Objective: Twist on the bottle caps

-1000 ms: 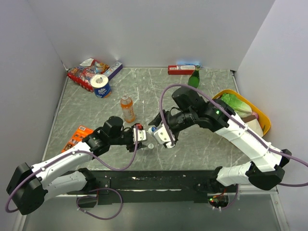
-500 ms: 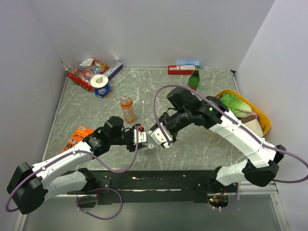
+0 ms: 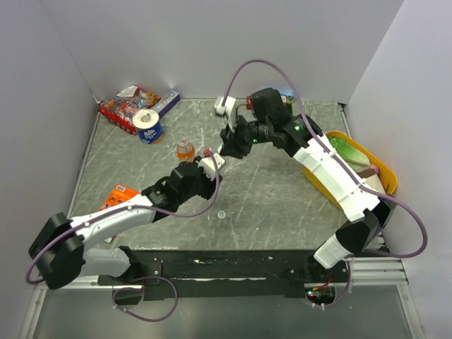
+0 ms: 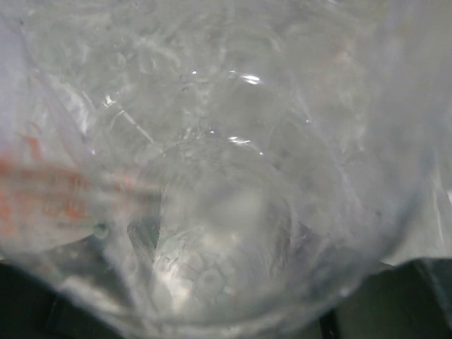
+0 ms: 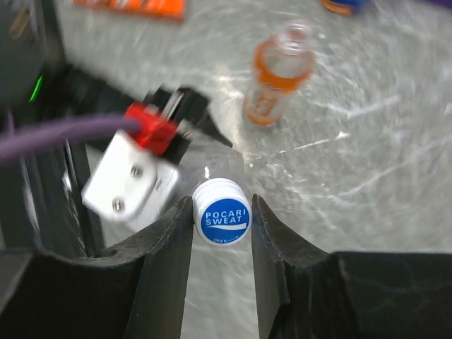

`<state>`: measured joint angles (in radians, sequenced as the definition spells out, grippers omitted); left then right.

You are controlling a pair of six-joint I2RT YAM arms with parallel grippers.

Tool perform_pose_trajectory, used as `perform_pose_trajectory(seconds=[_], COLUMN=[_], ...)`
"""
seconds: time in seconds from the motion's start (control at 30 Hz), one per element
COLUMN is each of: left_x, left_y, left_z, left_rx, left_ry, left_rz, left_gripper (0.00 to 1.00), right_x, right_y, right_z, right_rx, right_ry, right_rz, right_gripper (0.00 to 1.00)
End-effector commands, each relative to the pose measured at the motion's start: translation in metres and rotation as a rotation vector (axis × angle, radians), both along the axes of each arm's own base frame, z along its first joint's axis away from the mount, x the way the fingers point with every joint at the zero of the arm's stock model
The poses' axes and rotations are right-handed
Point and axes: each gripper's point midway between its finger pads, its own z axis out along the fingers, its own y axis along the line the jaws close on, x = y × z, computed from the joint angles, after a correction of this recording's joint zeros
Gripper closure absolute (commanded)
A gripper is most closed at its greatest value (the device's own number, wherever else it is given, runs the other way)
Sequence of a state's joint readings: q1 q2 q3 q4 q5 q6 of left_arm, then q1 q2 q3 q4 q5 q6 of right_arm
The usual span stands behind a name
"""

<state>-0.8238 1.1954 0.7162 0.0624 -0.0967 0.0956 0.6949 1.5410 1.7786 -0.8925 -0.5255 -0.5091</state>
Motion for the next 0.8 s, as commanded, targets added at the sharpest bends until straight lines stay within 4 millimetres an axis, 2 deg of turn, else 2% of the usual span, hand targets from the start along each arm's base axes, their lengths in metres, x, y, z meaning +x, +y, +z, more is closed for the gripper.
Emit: perform_pose_trajectory(seconds=[0.0, 0.03, 0.13, 0.17, 0.2, 0.23, 0.27, 0.3, 0.33, 0.37, 0.4, 0.43, 0.47, 0.5, 0.53, 0.57, 0.6, 0.63, 0.67, 0.73, 0.77], left_x=[0.055, 0.057, 0.054, 0.051, 0.048, 0.047, 0.034, 0.030, 0.025, 0.007, -0.004, -0.014, -0.027, -0.049, -0.061, -0.072, -0.083, -0.086, -0.091, -0.096, -0.098], left_y=[-0.002, -0.003, -0.001, 0.001, 0.004, 0.011, 0.007, 0.009, 0.012, 0.006, 0.001, 0.002, 0.001, -0.008, -0.006, -0.005, -0.007, -0.005, -0.002, -0.001, 0.001], left_z=[0.075, 0.066, 0.046, 0.036, 0.027, 0.028, 0.011, 0.007, 0.009, -0.002, -0.004, -0.001, -0.007, -0.006, -0.005, -0.005, -0.004, -0.004, -0.007, -0.013, -0.013], left_rx=[-0.312, -0.290, -0.218, -0.193, -0.171, -0.173, -0.162, -0.158, -0.159, -0.156, -0.152, -0.115, -0.095, -0.105, -0.061, -0.046, -0.039, -0.006, 0.016, 0.067, 0.084], left_ry=[-0.068, -0.053, -0.023, -0.002, 0.016, 0.016, 0.066, 0.076, 0.072, 0.113, 0.122, 0.083, 0.090, 0.104, 0.064, 0.060, 0.049, 0.009, 0.029, 0.021, 0.037], left_rz=[0.345, 0.352, 0.320, 0.305, 0.299, 0.293, 0.212, 0.185, 0.154, 0.051, -0.034, -0.121, -0.195, -0.346, -0.435, -0.500, -0.574, -0.621, -0.642, -0.709, -0.723], left_gripper=[0.99, 0.99, 0.99, 0.99, 0.99, 0.99, 0.99, 0.99, 0.99, 0.99, 0.99, 0.99, 0.99, 0.99, 0.99, 0.99, 0.99, 0.99, 0.99, 0.99, 0.99], right_x=[-0.051, -0.052, -0.042, -0.031, -0.022, -0.004, -0.002, -0.006, 0.002, -0.002, -0.006, -0.020, -0.028, -0.032, -0.041, -0.052, -0.056, -0.066, -0.076, -0.084, -0.088], right_y=[0.028, 0.030, 0.024, 0.019, 0.013, 0.000, -0.010, -0.014, -0.027, -0.032, -0.035, -0.041, -0.042, -0.042, -0.049, -0.042, -0.041, -0.041, -0.036, -0.032, -0.029], right_z=[-0.012, -0.014, 0.004, 0.029, 0.042, 0.050, 0.078, 0.090, 0.100, 0.103, 0.103, 0.112, 0.095, 0.090, 0.092, 0.070, 0.064, 0.060, 0.042, 0.036, 0.024], right_rx=[0.095, 0.088, 0.105, 0.141, 0.151, 0.152, 0.182, 0.207, 0.211, 0.208, 0.200, 0.197, 0.169, 0.145, 0.127, 0.090, 0.058, 0.042, 0.004, -0.018, -0.037], right_ry=[0.494, 0.507, 0.436, 0.362, 0.316, 0.257, 0.198, 0.182, 0.101, 0.062, 0.019, -0.114, -0.124, -0.224, -0.296, -0.298, -0.376, -0.419, -0.424, -0.508, -0.509], right_rz=[-0.127, -0.127, -0.115, -0.124, -0.138, -0.150, -0.143, -0.093, -0.068, -0.035, 0.010, 0.109, 0.170, 0.248, 0.265, 0.329, 0.398, 0.441, 0.495, 0.575, 0.601], right_gripper=[1.00, 1.00, 0.72, 0.57, 0.51, 0.47, 0.43, 0.43, 0.43, 0.43, 0.42, 0.42, 0.40, 0.39, 0.37, 0.37, 0.36, 0.36, 0.36, 0.36, 0.35])
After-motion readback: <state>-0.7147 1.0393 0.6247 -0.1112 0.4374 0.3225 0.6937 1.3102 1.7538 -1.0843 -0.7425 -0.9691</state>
